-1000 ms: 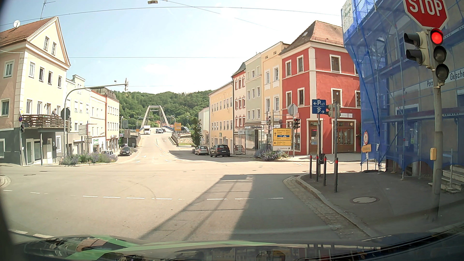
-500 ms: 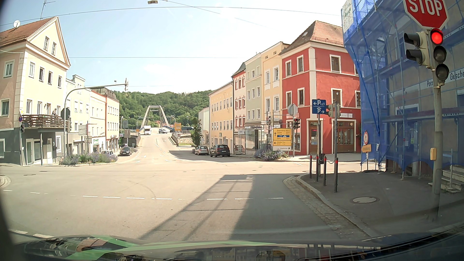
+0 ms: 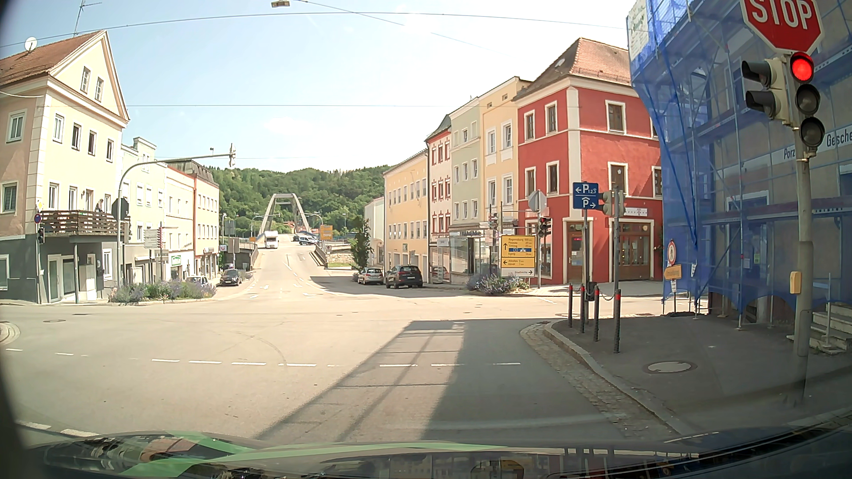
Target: Follow the waypoints while adhering to traffic rules and regulations
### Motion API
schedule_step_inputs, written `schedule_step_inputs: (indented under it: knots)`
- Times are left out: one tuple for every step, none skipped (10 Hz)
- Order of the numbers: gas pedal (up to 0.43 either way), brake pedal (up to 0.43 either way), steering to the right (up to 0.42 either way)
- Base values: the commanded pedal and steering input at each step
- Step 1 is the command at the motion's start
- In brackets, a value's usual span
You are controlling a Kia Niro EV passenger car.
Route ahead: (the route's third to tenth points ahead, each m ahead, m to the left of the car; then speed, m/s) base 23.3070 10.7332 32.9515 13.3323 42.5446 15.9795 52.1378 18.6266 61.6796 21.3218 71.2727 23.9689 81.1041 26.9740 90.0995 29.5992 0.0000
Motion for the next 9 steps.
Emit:
schedule_step_inputs:
  knots:
    - [0.000, 0.311, 0.019]
    - [0.000, 0.317, 0.018]
    - [0.000, 0.317, 0.018]
    - [0.000, 0.317, 0.018]
    - [0.000, 0.317, 0.019]
    - [0.000, 0.305, 0.019]
    - [0.000, 0.268, 0.019]
    - [0.000, 0.238, 0.018]
    - [0.000, 0.195, 0.019]
